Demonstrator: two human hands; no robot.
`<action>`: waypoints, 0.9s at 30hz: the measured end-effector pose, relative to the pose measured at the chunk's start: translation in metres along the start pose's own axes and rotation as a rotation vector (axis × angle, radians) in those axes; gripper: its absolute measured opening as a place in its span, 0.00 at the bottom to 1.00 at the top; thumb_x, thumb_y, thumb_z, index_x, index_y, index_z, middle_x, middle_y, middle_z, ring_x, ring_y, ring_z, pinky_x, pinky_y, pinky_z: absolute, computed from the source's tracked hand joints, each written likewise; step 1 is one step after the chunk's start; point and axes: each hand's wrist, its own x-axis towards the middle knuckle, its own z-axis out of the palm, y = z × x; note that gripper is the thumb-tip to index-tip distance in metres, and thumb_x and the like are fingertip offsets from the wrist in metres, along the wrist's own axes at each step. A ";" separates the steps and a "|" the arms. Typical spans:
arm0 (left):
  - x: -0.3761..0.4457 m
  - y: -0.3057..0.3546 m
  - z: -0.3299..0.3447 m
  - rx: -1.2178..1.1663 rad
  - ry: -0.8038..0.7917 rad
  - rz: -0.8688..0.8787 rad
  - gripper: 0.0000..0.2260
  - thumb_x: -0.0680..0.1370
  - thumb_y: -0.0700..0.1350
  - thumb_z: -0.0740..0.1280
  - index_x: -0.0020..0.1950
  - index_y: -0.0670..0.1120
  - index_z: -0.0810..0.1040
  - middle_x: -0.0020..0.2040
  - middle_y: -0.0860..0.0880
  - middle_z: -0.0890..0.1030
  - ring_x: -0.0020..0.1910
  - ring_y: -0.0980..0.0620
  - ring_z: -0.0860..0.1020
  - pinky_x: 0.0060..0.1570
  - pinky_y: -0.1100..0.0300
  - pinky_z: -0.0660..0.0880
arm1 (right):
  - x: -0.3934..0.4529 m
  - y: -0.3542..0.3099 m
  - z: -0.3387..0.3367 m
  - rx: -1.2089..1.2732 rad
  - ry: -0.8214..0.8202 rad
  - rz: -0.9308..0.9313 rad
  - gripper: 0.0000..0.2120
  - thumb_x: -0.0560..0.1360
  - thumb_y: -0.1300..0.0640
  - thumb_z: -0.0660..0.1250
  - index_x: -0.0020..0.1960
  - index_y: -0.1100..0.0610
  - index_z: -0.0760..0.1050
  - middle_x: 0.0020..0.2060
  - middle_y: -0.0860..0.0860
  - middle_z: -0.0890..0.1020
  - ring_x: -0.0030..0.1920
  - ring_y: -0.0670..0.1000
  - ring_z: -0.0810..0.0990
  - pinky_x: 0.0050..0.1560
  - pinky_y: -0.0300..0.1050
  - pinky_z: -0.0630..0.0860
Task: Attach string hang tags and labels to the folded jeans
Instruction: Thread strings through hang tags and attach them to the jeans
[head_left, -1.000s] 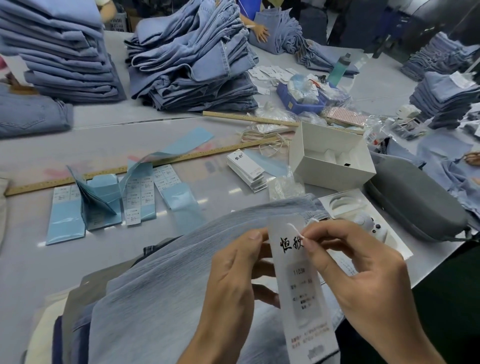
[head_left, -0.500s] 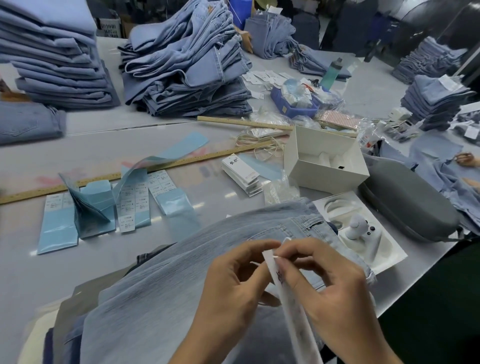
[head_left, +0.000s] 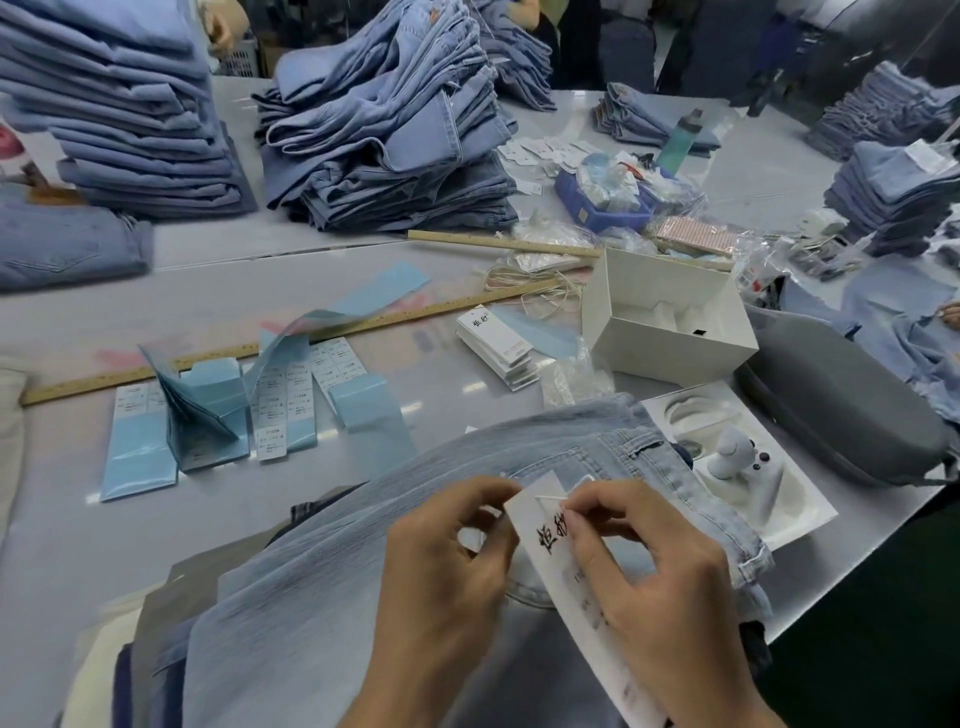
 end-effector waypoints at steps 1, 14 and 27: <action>0.002 -0.001 -0.006 0.097 0.021 0.078 0.13 0.74 0.36 0.75 0.44 0.57 0.84 0.45 0.60 0.83 0.42 0.56 0.82 0.32 0.66 0.75 | -0.001 0.002 0.000 -0.017 -0.010 0.005 0.05 0.74 0.60 0.73 0.48 0.52 0.81 0.43 0.43 0.84 0.44 0.45 0.84 0.45 0.34 0.78; 0.010 -0.032 -0.080 0.100 0.012 -0.050 0.18 0.74 0.35 0.75 0.47 0.61 0.85 0.37 0.52 0.85 0.32 0.52 0.82 0.31 0.61 0.79 | 0.006 0.002 0.007 -0.303 -0.288 0.091 0.13 0.75 0.55 0.73 0.57 0.44 0.78 0.43 0.36 0.76 0.42 0.40 0.78 0.46 0.35 0.77; 0.007 -0.031 -0.082 0.128 -0.013 0.014 0.09 0.74 0.46 0.73 0.46 0.61 0.83 0.31 0.53 0.81 0.25 0.52 0.77 0.28 0.65 0.74 | 0.030 0.005 0.015 -0.397 -0.458 0.060 0.05 0.79 0.54 0.69 0.54 0.48 0.81 0.48 0.39 0.78 0.51 0.41 0.73 0.53 0.35 0.71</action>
